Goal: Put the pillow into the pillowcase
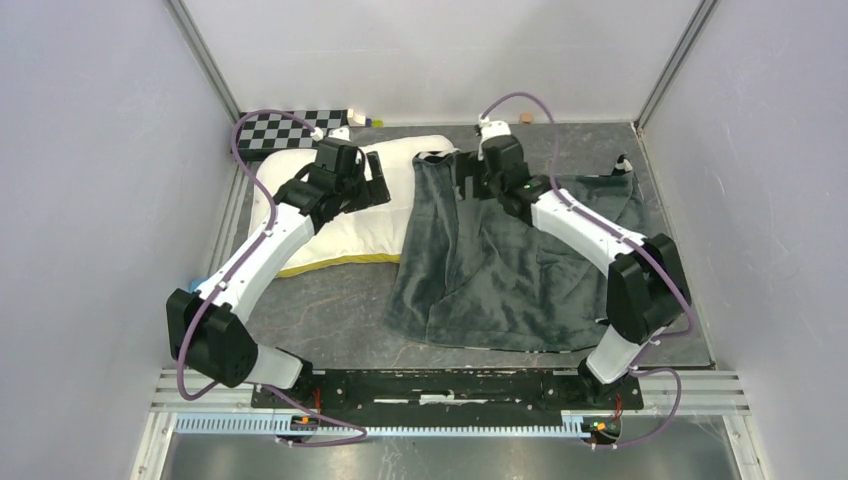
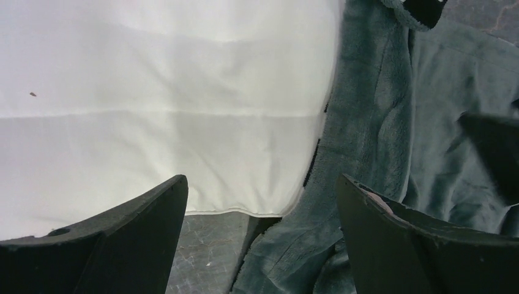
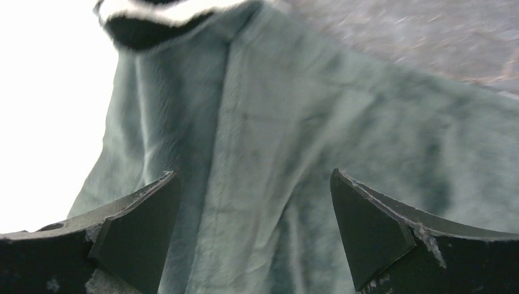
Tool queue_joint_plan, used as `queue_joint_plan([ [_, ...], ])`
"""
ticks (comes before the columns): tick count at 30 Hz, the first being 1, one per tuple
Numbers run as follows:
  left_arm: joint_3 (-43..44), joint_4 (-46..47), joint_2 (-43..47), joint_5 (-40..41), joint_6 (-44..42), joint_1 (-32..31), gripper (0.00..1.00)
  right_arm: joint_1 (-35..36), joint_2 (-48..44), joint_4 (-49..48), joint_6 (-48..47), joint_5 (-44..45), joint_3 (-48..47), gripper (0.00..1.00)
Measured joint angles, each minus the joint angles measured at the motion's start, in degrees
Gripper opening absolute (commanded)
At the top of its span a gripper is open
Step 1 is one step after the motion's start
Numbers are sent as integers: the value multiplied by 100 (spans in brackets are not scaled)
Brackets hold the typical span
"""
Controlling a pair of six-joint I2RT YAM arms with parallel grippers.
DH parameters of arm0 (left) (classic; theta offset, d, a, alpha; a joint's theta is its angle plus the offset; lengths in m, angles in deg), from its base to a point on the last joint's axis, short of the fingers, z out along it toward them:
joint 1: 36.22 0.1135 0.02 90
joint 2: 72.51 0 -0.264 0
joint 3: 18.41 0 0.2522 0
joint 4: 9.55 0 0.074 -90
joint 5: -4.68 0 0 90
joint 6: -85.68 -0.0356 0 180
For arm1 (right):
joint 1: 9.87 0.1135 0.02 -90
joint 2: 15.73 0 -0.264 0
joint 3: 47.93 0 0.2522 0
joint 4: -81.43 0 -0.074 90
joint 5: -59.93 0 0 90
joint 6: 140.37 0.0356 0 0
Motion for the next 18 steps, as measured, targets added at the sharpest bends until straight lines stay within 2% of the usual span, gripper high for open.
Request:
queue_joint_plan([
  [5, 2, -17, -7, 17, 0, 35, 95, 579, 321, -83, -107, -26, 170, 98],
  [10, 46, -15, -293, 44, 0, 35, 94, 789, 656, -157, -118, -107, 184, 98],
  [12, 90, -15, -533, 98, 0, 35, 93, 776, 686, -201, -116, -138, 249, 91],
  [16, 175, 9, -1075, 234, 0, 35, 89, 748, 693, -284, -105, -201, 341, 66],
  [18, 216, 20, -1373, 337, 0, 35, 85, 730, 693, -348, -87, -227, 382, 50],
])
